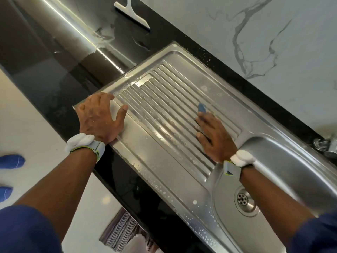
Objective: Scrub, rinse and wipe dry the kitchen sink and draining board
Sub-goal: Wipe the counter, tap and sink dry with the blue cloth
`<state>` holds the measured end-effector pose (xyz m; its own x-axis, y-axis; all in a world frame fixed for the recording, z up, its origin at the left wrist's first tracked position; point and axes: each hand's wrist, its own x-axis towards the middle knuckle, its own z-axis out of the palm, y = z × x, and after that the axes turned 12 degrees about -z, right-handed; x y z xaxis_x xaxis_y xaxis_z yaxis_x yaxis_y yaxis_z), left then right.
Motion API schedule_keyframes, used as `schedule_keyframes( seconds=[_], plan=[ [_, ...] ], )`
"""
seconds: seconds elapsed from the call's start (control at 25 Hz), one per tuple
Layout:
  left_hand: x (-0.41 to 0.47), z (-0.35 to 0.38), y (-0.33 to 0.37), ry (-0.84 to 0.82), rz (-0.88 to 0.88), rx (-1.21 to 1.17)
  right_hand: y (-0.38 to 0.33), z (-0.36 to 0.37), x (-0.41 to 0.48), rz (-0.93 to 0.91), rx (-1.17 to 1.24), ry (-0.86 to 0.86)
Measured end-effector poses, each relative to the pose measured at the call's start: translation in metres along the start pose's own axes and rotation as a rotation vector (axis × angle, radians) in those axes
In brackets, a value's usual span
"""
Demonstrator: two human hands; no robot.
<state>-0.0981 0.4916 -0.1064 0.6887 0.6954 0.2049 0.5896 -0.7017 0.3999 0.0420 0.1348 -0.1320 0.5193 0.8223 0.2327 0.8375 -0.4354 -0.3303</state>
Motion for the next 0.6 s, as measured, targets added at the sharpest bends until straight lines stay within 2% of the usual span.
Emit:
schedule_keyframes(
  seconds=[0.08,0.16,0.24,0.28,0.44,0.6],
  plan=[
    [-0.001,-0.001,-0.001,-0.006,0.010,-0.017,0.017,-0.012,-0.013,0.102,-0.060,0.126],
    [0.000,-0.001,-0.001,-0.008,0.014,-0.001,0.038,-0.022,-0.002,0.352,-0.095,0.245],
    [0.001,0.000,-0.002,-0.010,0.019,0.022,0.039,-0.024,0.014,0.543,-0.060,0.291],
    [0.001,0.000,-0.002,-0.012,0.018,0.025,0.026,-0.017,0.017,0.546,-0.034,0.277],
    [0.000,-0.002,0.000,-0.034,0.028,0.011,-0.060,0.017,-0.019,0.088,0.010,0.065],
    [-0.001,-0.004,0.002,-0.035,0.023,0.019,-0.134,0.028,-0.041,-0.011,0.071,-0.023]
  ],
)
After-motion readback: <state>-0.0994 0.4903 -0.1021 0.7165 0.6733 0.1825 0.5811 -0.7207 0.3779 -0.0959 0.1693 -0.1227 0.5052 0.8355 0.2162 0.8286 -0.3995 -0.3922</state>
